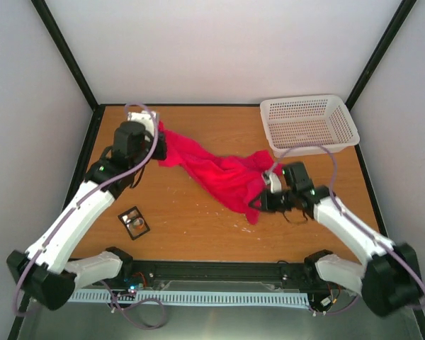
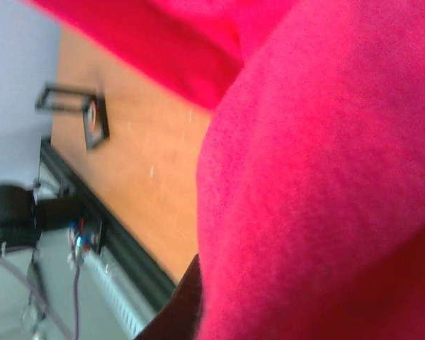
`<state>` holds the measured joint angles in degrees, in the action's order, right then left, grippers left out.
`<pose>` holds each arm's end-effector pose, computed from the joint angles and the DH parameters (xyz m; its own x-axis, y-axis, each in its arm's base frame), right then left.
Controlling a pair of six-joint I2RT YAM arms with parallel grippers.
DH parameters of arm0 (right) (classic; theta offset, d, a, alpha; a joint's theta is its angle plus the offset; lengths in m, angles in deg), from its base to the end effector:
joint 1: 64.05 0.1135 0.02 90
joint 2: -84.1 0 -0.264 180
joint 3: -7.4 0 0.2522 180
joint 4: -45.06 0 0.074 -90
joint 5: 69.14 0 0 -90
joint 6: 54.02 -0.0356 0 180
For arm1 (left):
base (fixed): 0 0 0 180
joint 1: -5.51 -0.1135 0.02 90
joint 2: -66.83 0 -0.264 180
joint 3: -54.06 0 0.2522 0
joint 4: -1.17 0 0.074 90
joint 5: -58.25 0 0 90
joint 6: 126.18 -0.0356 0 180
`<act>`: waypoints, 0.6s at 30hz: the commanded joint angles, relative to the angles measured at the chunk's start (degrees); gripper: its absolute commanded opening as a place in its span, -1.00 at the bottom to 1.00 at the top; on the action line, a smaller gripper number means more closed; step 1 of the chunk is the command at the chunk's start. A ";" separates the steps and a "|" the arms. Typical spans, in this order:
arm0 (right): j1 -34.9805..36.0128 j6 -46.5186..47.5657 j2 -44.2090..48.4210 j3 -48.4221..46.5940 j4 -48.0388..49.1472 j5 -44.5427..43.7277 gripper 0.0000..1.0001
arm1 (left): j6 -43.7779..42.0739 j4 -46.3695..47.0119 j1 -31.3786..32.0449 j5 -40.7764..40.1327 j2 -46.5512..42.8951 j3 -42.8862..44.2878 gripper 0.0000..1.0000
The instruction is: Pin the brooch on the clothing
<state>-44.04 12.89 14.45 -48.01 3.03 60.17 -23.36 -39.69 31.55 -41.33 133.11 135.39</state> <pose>0.2075 0.0996 0.2145 -0.9523 -0.0239 -0.3042 -0.2411 0.6697 0.7024 0.2322 -0.1069 0.3732 -0.4476 -0.0248 -0.8939 0.2040 0.9704 -0.1291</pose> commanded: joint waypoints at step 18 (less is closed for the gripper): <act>14.68 -6.78 11.95 -18.34 -30.68 -49.48 -0.95 | 9.62 -1.26 -0.73 -2.03 -11.66 2.95 -0.98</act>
<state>-27.97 1.42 28.86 -54.41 -20.60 37.46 -12.41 -43.23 31.20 -42.49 125.09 129.95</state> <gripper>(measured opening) 0.030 0.030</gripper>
